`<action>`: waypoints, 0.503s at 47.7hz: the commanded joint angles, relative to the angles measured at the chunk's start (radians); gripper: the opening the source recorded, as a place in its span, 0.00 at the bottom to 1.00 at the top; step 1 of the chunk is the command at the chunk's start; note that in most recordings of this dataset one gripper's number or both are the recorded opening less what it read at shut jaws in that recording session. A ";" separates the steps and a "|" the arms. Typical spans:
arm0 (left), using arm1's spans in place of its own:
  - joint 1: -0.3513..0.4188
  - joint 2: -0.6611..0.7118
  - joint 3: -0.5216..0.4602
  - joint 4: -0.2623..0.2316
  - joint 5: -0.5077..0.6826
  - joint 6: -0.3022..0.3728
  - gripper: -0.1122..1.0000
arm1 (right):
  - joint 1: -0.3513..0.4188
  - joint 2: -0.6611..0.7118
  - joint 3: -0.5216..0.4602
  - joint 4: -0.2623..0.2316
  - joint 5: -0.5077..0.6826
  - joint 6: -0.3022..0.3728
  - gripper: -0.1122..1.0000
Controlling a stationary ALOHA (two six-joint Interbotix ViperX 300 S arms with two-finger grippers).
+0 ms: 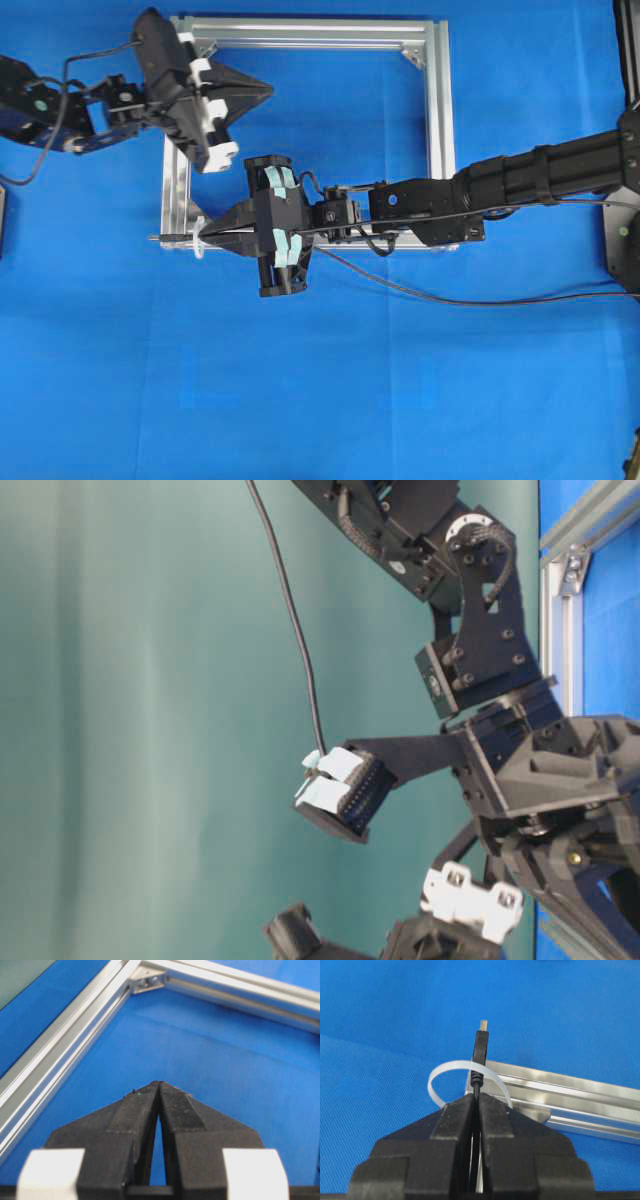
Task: Insert the wire through the string loop located on the left side.
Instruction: 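Push the plug leftward through the zip-tie loop with the right gripper, then move the left gripper down and right toward the protruding plug, opening it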
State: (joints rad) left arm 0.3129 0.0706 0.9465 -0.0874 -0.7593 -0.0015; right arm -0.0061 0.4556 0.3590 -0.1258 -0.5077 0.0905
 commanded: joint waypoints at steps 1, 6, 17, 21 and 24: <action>0.009 -0.064 0.034 0.002 -0.011 0.003 0.10 | 0.003 -0.023 -0.021 0.000 -0.003 0.002 0.10; 0.014 -0.115 0.092 0.002 -0.012 0.003 0.10 | 0.003 -0.023 -0.021 0.000 -0.003 0.002 0.10; 0.012 -0.235 0.210 0.002 -0.011 0.003 0.10 | 0.003 -0.023 -0.020 0.000 -0.003 0.002 0.10; 0.012 -0.287 0.255 0.002 -0.006 0.003 0.10 | 0.003 -0.021 -0.018 0.000 -0.003 0.002 0.10; 0.012 -0.324 0.285 0.002 0.000 0.003 0.10 | 0.003 -0.023 -0.018 0.000 -0.003 0.002 0.10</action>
State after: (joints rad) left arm 0.3237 -0.1994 1.2088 -0.0890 -0.7593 0.0000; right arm -0.0061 0.4556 0.3590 -0.1258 -0.5062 0.0905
